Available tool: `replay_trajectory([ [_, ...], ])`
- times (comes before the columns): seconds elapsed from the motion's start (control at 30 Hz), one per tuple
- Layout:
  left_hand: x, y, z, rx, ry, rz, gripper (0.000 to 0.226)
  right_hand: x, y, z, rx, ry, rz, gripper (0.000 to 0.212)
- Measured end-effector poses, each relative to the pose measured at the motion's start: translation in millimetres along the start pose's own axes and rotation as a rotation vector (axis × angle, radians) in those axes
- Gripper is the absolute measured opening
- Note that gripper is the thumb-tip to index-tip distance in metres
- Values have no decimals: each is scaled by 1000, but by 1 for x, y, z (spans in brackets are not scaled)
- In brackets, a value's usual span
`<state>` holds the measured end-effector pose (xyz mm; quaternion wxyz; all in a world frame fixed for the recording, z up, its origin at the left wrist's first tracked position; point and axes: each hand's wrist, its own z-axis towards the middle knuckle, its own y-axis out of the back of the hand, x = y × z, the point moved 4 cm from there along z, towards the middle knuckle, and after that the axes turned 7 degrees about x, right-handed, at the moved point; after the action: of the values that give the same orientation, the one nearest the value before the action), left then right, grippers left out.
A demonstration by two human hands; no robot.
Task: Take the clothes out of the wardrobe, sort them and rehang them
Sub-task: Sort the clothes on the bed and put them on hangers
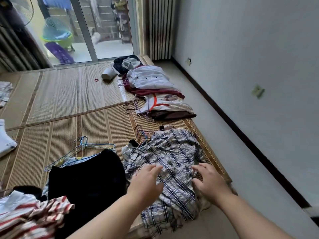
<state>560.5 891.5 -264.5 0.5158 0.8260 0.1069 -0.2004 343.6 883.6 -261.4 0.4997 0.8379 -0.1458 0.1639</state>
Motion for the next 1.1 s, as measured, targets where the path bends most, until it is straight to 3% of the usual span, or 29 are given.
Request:
replay_trajectory([
  [0.4, 76, 51, 148, 22, 140, -27, 59, 37, 22, 187, 116, 27, -9, 50],
  [0.63, 120, 56, 216, 44, 240, 22, 61, 43, 29, 284, 199, 166, -11, 62],
  [0.93, 174, -12, 295, 100, 434, -37, 61, 9, -39, 430, 357, 223, -194, 71],
  [1.1, 204, -72, 324, 171, 516, -95, 64, -15, -80, 500, 329, 239, -350, 66],
])
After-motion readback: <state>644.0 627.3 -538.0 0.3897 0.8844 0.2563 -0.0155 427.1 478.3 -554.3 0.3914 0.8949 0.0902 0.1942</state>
